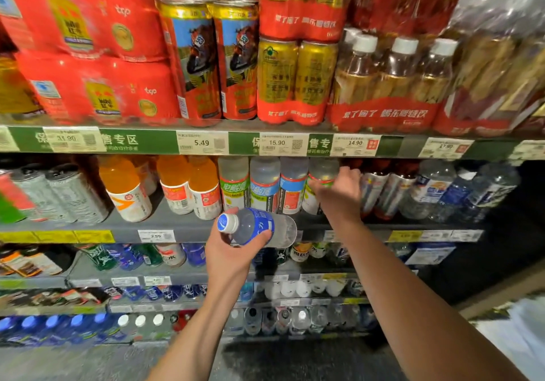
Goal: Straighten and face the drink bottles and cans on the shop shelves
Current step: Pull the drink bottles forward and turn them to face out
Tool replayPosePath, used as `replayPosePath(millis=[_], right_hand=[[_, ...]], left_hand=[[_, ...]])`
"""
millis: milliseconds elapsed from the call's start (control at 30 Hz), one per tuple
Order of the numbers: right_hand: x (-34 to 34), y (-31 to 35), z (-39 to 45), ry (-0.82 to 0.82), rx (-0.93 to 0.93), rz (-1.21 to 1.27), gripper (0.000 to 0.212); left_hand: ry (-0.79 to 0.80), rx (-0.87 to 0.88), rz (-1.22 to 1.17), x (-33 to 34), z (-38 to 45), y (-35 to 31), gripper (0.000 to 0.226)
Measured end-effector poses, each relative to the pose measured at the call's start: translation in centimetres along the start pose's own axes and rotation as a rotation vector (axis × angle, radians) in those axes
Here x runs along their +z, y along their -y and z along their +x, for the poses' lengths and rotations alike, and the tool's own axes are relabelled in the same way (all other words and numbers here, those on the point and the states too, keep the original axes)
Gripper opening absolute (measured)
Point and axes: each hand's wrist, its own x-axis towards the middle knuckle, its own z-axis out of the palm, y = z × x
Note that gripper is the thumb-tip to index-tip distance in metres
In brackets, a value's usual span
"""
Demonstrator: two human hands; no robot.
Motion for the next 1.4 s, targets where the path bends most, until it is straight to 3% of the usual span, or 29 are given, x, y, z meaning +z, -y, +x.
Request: replayPosePath(millis=[67, 133, 233, 333, 467, 633, 667, 733, 767, 867, 933, 1000, 1167, 1300, 1400], right_hand=[[-0.7, -0.5, -1.6, -0.031, -0.084, 0.146, 0.063], [-1.7, -1.1, -3.6, -0.005, -0.112, 0.319, 0.051], [-3.0, -2.6, -6.6, 0.233, -0.099, 0.476, 0.037], [-4.5, -4.4, -8.3, 0.542, -0.153, 0.472, 0.059], [-6.5, -6.0, -7.4, 0.583, -0.215, 0.439, 0.072], [-10.2, -10.0, -5.9, 0.542, -0.303, 0.337, 0.065], [-11.0, -10.5, -5.6, 0.549, -0.308, 0.350, 0.054], [-12.9, -11.2, -4.9, 0.523, -0.229, 0.475, 0.013], [-13.3, -12.2, -4.5, 0.516, -0.153, 0.534, 0.022], [-15.5, -16.2, -3.6, 0.468, -0.190, 0.353, 0.036], [-16.6, -19.9, -2.8, 0.405, -0.037, 0.460, 0.055], [-18.1, -22.1, -1.9, 0.299, 0.015, 0.543, 0.057], [-20.6, -28.3, 0.1, 0.060, 0.201, 0.695, 0.065], [-22.9, -32.3, 1.1, -0.015, 0.245, 0.647, 0.072], [-23.9, -34.2, 1.4, -0.049, 0.251, 0.622, 0.071]], left_hand=[[0.025, 0.011, 0.004, 0.4, 0.1, 0.1, 0.052], [0.056, 0.009, -0.005, 0.9, 0.0, 0.0, 0.050], [0.131, -0.004, -0.014, 2.4, -0.3, -0.6, 0.051], [0.216, 0.009, 0.001, 4.5, -1.0, -1.4, 0.054], [0.307, -0.022, 0.024, 8.6, -2.4, -1.9, 0.057], [0.420, 0.020, 0.085, 14.1, -4.5, -2.2, 0.063], [0.443, 0.042, 0.114, 15.2, -4.9, -2.3, 0.063], [0.488, 0.059, 0.167, 17.7, -5.9, -2.3, 0.065], [0.506, 0.063, 0.191, 18.9, -6.4, -2.3, 0.066], [0.573, 0.093, 0.268, 23.1, -7.8, -2.5, 0.065], [0.630, 0.084, 0.246, 25.9, -8.6, -2.7, 0.065], [0.648, 0.065, 0.167, 28.9, -9.3, -2.7, 0.061], [0.567, 0.013, 0.128, 37.4, -9.9, -2.1, 0.033], [0.487, 0.166, 0.249, 43.3, -9.9, -2.1, 0.031], [0.285, 0.378, 0.371, 45.3, -9.4, -1.9, 0.031]])
